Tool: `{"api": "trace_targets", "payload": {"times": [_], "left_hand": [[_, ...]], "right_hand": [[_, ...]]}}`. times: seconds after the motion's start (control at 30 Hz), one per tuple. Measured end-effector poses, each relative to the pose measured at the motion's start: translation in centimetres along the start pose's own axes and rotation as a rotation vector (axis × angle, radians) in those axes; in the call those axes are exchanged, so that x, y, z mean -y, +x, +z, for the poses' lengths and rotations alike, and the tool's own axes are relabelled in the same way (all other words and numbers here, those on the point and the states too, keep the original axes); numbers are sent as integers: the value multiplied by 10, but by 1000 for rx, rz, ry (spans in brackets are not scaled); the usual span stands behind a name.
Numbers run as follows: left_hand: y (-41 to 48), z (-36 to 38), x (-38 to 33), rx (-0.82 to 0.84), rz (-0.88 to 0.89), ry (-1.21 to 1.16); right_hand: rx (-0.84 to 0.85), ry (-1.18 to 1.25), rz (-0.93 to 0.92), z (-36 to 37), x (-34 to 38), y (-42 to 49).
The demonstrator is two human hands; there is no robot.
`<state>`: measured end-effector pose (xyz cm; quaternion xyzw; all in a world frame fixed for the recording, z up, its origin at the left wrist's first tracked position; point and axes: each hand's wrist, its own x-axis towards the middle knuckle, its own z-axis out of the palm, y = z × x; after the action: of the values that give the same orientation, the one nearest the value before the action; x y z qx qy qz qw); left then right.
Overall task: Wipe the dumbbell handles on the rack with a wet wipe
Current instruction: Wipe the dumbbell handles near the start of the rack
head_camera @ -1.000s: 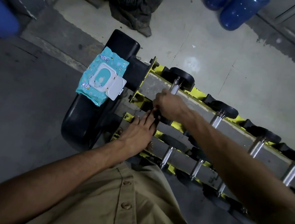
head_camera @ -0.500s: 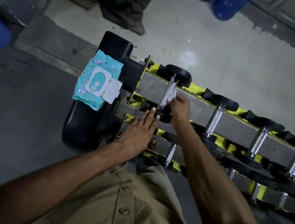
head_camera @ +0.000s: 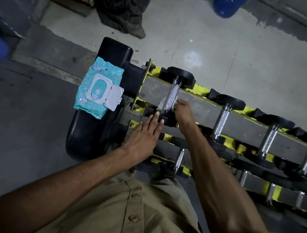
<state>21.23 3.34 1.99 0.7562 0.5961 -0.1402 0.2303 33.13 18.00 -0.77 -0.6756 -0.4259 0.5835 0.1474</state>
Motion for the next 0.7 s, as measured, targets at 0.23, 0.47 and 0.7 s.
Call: {"api": "trace_targets", "payload": {"times": [0.23, 0.47, 0.7], "left_hand": [[2, -3, -6, 1, -33, -77], [3, -19, -38, -138, -23, -170], [32, -23, -124, -155, 88, -195]], "right_hand": [[-27, -289, -143, -18, -31, 0], [46, -184, -339, -71, -16, -29], [-186, -1088, -821, -188, -10, -24]]}}
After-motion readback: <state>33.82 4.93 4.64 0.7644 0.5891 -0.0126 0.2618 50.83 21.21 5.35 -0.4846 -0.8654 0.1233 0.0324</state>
